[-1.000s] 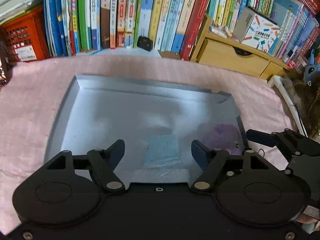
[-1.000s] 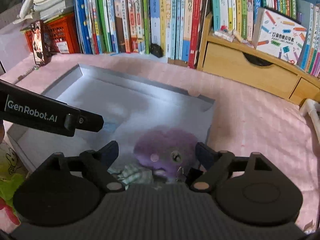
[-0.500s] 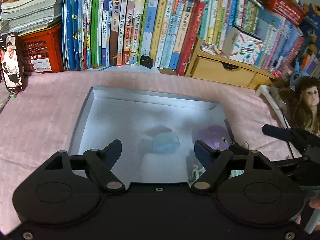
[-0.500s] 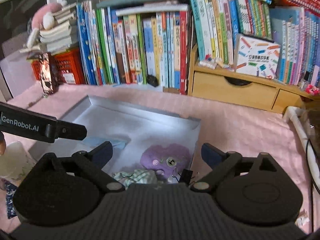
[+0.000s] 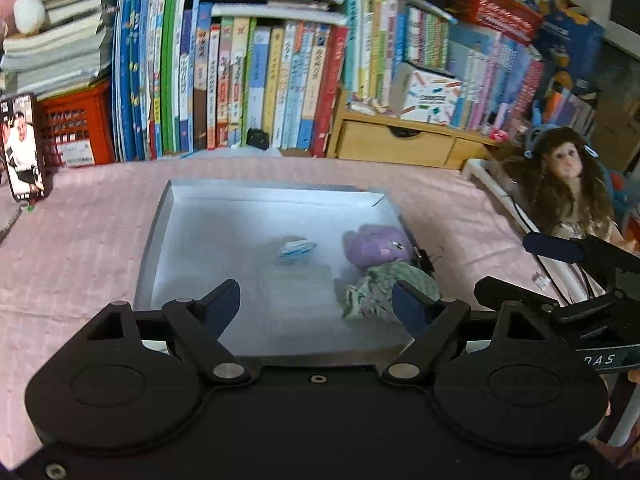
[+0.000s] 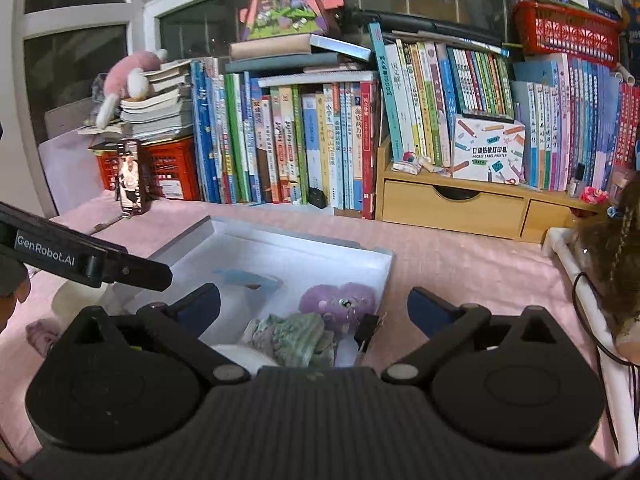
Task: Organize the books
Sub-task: 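Move the left tool toward the white fluffy ball while the right approaches the yellow sequined plush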
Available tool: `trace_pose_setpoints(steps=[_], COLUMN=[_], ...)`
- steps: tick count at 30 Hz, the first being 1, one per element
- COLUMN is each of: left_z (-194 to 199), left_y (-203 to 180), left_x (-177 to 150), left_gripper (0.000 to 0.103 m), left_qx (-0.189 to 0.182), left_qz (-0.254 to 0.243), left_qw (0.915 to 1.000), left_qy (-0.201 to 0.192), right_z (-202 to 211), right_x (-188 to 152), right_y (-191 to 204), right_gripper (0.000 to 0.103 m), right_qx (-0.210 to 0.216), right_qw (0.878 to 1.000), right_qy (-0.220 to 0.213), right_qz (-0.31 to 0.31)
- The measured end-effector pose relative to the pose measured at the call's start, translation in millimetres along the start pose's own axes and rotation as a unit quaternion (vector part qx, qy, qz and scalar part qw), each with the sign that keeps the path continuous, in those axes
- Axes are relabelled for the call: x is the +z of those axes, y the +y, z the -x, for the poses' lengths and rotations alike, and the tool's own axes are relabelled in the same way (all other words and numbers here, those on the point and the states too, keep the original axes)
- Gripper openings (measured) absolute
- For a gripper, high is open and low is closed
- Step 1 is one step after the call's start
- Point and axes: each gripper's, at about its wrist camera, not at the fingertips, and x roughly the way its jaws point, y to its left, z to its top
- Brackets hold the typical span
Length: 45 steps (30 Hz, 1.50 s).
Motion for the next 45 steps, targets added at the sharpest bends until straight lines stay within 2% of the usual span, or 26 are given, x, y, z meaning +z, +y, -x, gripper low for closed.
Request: trace_pose_setpoints(steps=[12,24,31,45], left_z=[46.3,67.0,63.1,48.4], left_y=[-24.0,-39.4,-51.8,-52.6], left_x=[-46.9,-100.6,-132.1,-173.8], left_gripper=[0.086,0.090,0.092,0.092], left_qx=[-0.015,-0.014,-0.007,0.003], left_qz=[-0.048,-0.092,-0.124,-0.116], left_qw=[0.9965,0.9905,0.9876,0.9898], left_qy=[-0.066,-0.101,-0.096,-0.083], right_z=[40.2,62.0,59.5,46.2], right_x=[-29.9,-67.6,-90.7,-131.2], right_y=[7.8,12.9,12.5,17.2], right_gripper=[0.103,0.103,0.103,0.103], right_qx=[0.009,-0.014,-0.035,-0.094], right_qw=[0.999,0.998,0.997,0.994], right_qy=[-0.040,-0.062,-0.063,-0.042], right_qz=[-0.007,-0.001,-0.022,-0.042])
